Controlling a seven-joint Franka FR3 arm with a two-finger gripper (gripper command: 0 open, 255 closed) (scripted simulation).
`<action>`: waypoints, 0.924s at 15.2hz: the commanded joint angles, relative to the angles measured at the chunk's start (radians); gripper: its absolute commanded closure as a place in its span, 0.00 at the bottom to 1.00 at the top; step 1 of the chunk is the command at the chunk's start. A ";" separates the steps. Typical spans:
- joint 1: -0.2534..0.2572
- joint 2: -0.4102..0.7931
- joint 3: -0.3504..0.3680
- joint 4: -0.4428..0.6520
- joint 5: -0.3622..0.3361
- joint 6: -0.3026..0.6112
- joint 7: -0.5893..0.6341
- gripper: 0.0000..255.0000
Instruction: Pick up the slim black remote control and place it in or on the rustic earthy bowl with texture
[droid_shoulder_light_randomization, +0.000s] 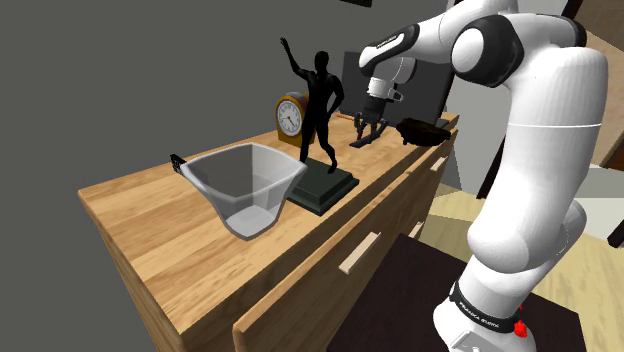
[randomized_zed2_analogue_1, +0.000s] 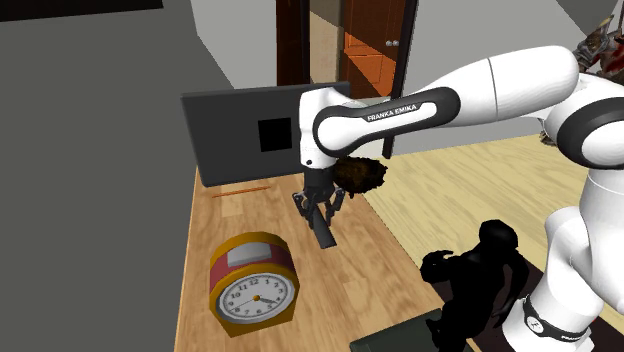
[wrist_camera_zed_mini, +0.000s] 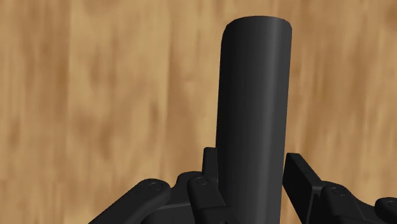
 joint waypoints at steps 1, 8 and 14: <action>0.002 0.006 0.003 -0.002 0.001 0.002 0.000 1.00; 0.002 0.002 0.002 0.004 0.000 -0.007 0.002 1.00; 0.000 -0.013 -0.001 0.063 -0.009 -0.080 0.019 1.00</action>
